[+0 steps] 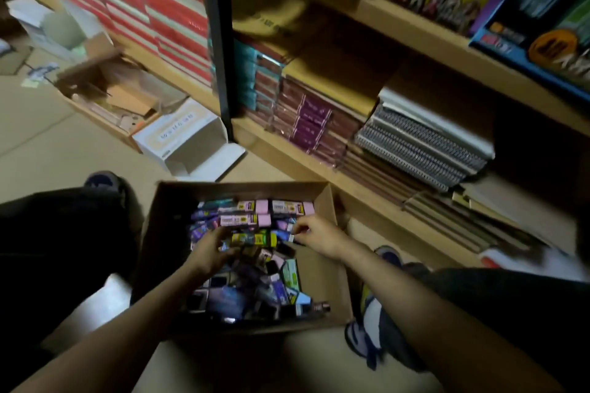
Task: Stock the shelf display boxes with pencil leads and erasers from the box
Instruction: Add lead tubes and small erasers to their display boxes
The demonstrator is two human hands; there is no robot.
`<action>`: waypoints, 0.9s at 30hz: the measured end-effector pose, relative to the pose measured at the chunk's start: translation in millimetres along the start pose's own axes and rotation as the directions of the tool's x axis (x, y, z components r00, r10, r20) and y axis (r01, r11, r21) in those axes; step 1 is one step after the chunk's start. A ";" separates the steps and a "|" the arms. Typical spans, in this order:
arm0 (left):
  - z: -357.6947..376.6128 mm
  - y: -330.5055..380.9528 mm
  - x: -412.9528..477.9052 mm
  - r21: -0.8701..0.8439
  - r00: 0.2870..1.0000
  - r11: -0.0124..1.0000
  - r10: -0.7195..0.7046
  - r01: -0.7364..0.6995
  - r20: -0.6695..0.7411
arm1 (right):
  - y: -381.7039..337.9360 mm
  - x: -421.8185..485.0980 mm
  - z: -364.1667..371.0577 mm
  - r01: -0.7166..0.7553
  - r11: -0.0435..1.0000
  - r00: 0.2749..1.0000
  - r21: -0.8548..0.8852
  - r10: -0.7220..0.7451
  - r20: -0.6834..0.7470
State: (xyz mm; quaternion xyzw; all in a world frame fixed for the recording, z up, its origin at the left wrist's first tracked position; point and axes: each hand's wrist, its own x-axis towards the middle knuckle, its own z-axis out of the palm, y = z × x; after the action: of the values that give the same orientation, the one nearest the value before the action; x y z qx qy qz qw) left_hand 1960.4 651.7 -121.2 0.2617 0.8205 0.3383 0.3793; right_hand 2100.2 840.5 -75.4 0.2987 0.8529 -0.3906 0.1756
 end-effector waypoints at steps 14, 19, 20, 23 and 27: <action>23.2 -42.4 34.9 0.534 0.969 0.840 0.202 -0.097 -0.141 | 60.1 10.5 144.6 -0.352 0.936 0.933 -0.015 0.353 0.074; 19.1 -40.9 67.0 0.590 0.985 0.792 0.169 -0.156 0.032 | 54.0 16.2 145.6 -0.307 0.951 0.945 -0.046 0.310 0.099; 21.7 -43.4 68.1 0.614 0.986 0.772 0.152 -0.164 0.071 | 53.8 16.6 144.9 -0.310 0.951 0.943 -0.005 0.308 0.130; 33.6 -54.1 58.5 0.659 0.987 0.735 0.134 -0.162 0.092 | 55.2 16.7 137.7 -0.342 0.927 0.926 0.152 0.306 0.220; 45.3 -62.1 40.2 0.672 0.990 0.728 0.135 -0.132 0.048 | 61.7 15.6 122.3 -0.391 0.843 0.908 0.369 0.288 0.303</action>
State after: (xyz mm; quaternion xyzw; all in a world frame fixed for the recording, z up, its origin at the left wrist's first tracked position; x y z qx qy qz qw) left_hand 1962.8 656.0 -207.8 0.4385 0.8671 0.0458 0.2317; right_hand 2136.3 783.9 -195.8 0.4278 0.6541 -0.5605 0.2737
